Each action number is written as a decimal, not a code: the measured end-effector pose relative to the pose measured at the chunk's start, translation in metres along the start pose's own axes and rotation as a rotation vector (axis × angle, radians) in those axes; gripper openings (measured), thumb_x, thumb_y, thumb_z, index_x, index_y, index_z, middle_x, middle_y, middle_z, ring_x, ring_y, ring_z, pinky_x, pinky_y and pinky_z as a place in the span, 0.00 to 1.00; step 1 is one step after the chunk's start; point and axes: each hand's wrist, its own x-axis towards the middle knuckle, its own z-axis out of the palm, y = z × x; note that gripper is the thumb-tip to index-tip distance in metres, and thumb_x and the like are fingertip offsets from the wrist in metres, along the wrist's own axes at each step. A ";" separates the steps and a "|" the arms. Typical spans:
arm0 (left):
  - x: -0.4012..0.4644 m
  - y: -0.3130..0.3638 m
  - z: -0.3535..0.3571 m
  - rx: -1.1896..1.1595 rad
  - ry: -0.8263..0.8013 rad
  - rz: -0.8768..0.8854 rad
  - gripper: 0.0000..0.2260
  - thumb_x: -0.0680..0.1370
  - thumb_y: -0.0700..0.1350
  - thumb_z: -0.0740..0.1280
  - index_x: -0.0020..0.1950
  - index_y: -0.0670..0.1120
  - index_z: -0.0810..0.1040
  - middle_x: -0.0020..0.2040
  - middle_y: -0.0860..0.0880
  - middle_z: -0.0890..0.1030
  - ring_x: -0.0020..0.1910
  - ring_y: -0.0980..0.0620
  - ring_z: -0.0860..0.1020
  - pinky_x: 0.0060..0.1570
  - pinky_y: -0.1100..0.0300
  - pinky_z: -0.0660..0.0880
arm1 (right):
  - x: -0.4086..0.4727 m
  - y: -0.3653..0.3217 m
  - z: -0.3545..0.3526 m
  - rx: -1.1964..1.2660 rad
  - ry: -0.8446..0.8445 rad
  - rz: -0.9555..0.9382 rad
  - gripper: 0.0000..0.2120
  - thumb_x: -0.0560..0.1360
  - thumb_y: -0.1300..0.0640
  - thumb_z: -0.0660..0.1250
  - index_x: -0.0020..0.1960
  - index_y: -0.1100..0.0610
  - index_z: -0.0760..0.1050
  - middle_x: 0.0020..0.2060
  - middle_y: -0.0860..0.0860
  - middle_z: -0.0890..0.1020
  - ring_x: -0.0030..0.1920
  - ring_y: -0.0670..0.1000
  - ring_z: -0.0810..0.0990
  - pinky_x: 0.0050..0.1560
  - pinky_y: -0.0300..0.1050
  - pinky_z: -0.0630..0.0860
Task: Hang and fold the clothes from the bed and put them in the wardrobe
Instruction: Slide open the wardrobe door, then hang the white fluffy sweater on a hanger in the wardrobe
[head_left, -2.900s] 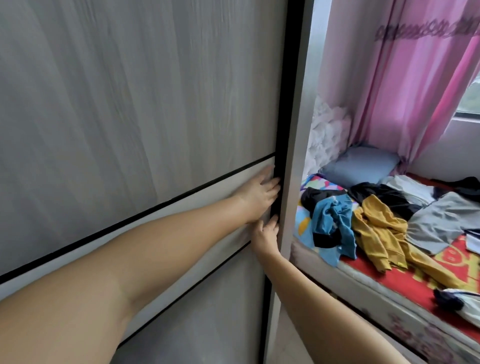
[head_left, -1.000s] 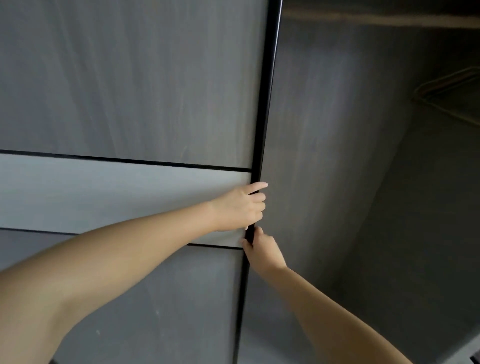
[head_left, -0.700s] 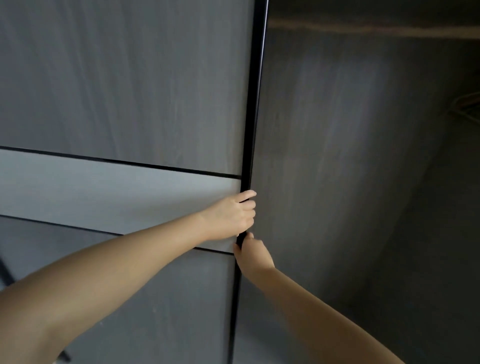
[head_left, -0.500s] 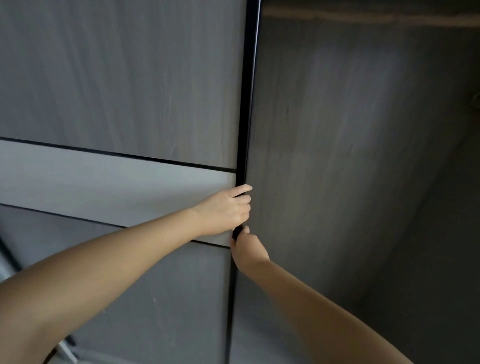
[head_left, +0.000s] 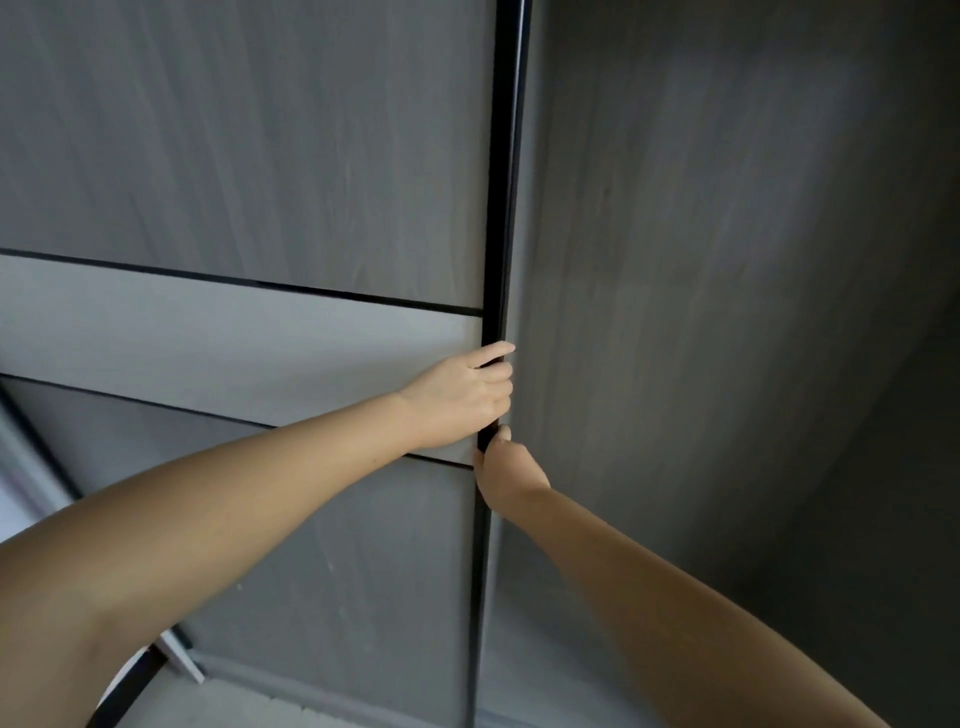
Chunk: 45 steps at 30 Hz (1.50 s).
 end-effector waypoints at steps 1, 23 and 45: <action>0.001 0.001 0.000 0.000 -0.007 -0.004 0.03 0.70 0.44 0.70 0.42 0.46 0.82 0.39 0.50 0.80 0.47 0.48 0.78 0.72 0.46 0.60 | -0.002 0.003 -0.001 0.269 -0.019 0.091 0.22 0.82 0.64 0.51 0.75 0.66 0.53 0.69 0.67 0.65 0.59 0.58 0.75 0.35 0.40 0.68; 0.241 0.178 -0.102 -1.299 -0.251 -0.102 0.18 0.81 0.55 0.57 0.34 0.48 0.69 0.35 0.51 0.73 0.38 0.47 0.72 0.38 0.59 0.65 | -0.300 0.174 0.102 0.617 -0.078 1.170 0.15 0.80 0.53 0.54 0.64 0.55 0.69 0.56 0.58 0.79 0.54 0.61 0.79 0.48 0.48 0.74; 0.387 0.449 -0.509 -1.355 0.098 0.874 0.17 0.81 0.53 0.58 0.37 0.47 0.76 0.34 0.52 0.76 0.36 0.50 0.75 0.32 0.58 0.65 | -0.757 0.121 0.106 0.495 -0.066 2.078 0.15 0.80 0.50 0.56 0.61 0.56 0.71 0.54 0.56 0.81 0.53 0.59 0.79 0.47 0.50 0.75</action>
